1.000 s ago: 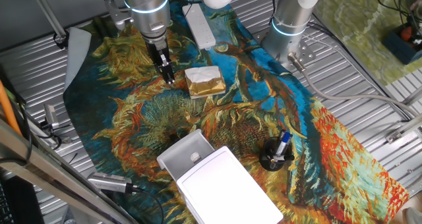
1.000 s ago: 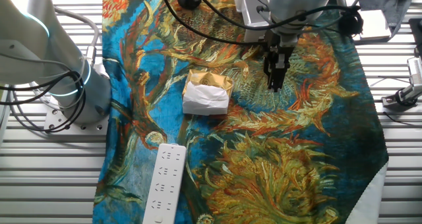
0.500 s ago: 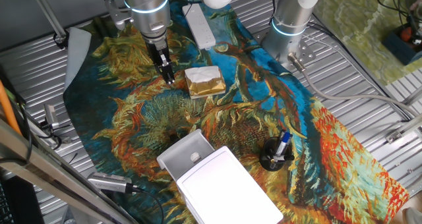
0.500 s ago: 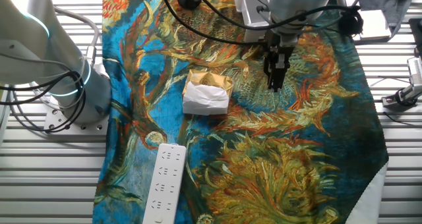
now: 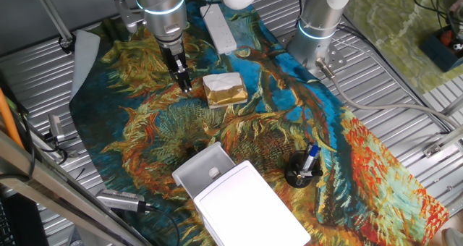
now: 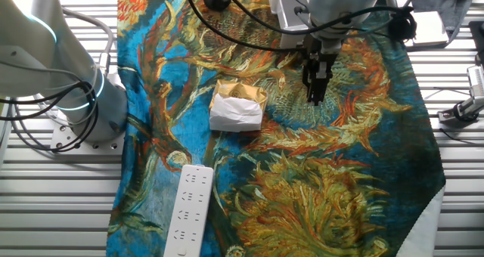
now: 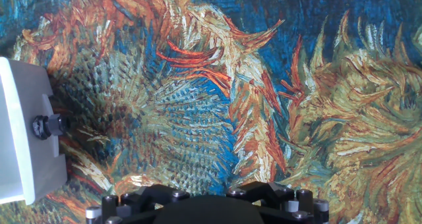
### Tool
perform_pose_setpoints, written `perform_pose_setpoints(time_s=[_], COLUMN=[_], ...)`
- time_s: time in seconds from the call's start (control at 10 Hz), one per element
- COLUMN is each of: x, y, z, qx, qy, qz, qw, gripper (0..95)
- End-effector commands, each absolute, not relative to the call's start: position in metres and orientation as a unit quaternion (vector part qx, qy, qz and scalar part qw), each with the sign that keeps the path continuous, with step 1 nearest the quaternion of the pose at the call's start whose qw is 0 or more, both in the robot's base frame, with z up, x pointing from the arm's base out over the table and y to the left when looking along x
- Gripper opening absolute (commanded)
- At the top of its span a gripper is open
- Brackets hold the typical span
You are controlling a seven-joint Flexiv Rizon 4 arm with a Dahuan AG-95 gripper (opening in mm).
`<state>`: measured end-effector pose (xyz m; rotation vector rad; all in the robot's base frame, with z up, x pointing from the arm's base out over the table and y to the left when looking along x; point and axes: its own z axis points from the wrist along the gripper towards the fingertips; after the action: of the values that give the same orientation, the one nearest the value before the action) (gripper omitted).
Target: Grasp the handle and close the drawer
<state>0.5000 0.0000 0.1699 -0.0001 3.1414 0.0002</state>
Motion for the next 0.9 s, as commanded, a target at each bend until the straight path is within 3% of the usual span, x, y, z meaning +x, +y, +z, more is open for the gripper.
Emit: perform_pose_setpoints(time_s=[0.1,0.9], x=[0.5,0.5], y=[0.0,0.0], z=[0.17,0.17], qx=[-0.01,-0.01], qy=[1.0,1.0], qz=[0.012,0.008], qw=[0.013,0.011], gripper=[0.0,0.0])
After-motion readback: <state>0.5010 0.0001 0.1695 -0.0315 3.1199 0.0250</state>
